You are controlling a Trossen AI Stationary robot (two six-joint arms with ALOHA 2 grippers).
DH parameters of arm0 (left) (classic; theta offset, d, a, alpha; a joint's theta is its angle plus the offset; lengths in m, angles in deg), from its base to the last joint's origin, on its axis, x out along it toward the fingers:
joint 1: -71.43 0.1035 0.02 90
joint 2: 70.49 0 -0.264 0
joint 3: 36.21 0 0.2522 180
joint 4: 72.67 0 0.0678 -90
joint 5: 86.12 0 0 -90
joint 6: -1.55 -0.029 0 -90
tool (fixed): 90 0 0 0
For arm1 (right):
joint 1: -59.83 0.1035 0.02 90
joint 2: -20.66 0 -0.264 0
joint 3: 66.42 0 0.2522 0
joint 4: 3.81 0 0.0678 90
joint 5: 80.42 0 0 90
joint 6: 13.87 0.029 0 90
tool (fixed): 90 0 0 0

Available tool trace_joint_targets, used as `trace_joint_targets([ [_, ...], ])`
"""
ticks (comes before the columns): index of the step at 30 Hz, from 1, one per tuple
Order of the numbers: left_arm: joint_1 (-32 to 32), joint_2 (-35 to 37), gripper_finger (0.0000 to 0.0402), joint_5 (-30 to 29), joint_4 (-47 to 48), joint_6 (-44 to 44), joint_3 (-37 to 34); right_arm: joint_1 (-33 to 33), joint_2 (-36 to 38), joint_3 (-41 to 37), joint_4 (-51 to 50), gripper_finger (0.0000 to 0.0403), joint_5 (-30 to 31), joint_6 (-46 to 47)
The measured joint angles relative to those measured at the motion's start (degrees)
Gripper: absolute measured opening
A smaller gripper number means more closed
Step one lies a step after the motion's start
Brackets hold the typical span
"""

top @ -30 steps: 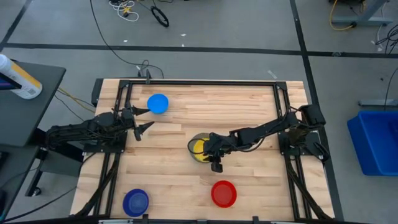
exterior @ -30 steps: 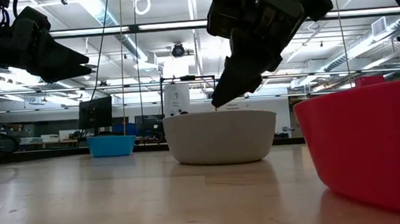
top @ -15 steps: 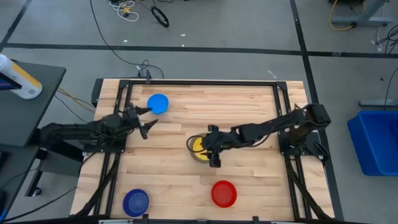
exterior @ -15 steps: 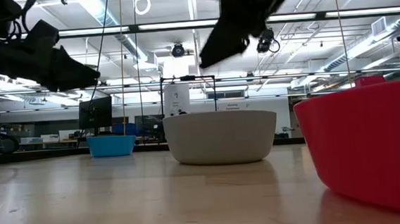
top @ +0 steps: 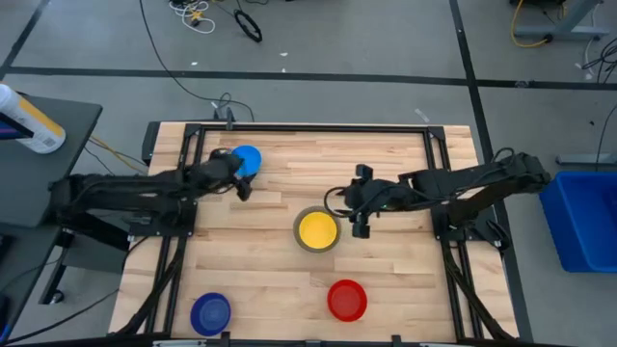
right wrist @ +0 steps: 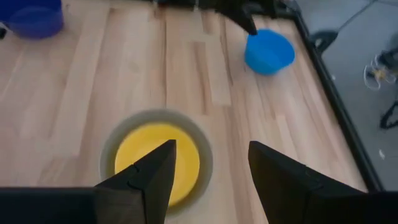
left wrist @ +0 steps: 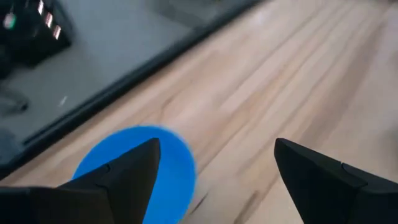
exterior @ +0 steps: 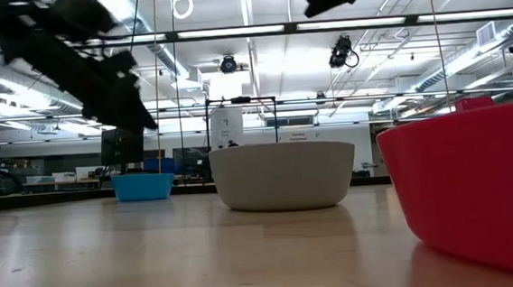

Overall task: Nest bowls inside each other
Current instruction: Stack the light blue bowl on top of the yellow bowl

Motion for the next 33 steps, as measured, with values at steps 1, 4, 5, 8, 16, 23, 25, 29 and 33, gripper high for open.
trace_joint_targets([
  [1,1.0,-3.3,0.0322,0.2,2.9,0.4,2.4,0.1,0.2,-0.3,-1.2,0.0214,0.0,0.5],
  [4,4.0,-12.1,0.0322,0.4,10.9,1.5,9.6,0.7,0.4,-1.2,-3.4,0.0217,0.0,1.9],
  [5,4.9,-14.6,0.0322,0.5,12.9,1.7,11.6,0.9,0.4,-1.6,-4.0,0.0218,0.0,2.2],
  [8,7.9,-20.5,0.0322,2.5,16.4,2.3,16.0,1.5,0.4,-3.0,-4.1,0.0216,-0.1,3.6],
  [16,13.3,-29.3,0.0322,12.6,15.1,3.1,20.1,2.1,0.4,-5.9,-5.1,0.0218,-0.5,7.0],
  [23,14.4,-33.0,0.0322,15.8,15.1,4.3,20.5,2.1,0.4,-5.9,-6.3,0.022,-0.6,7.7],
  [25,14.5,-33.3,0.0322,15.7,15.2,4.4,20.5,2.1,0.4,-5.9,-6.3,0.0217,-0.6,7.7],
  [29,14.5,-33.3,0.0321,15.6,15.2,4.8,20.5,2.1,0.4,-5.9,-6.3,0.021,-0.6,7.7],
  [33,14.4,-33.3,0.0298,15.5,15.2,5.0,20.5,2.1,0.4,-5.9,-6.3,0.0205,-0.6,7.5],
])
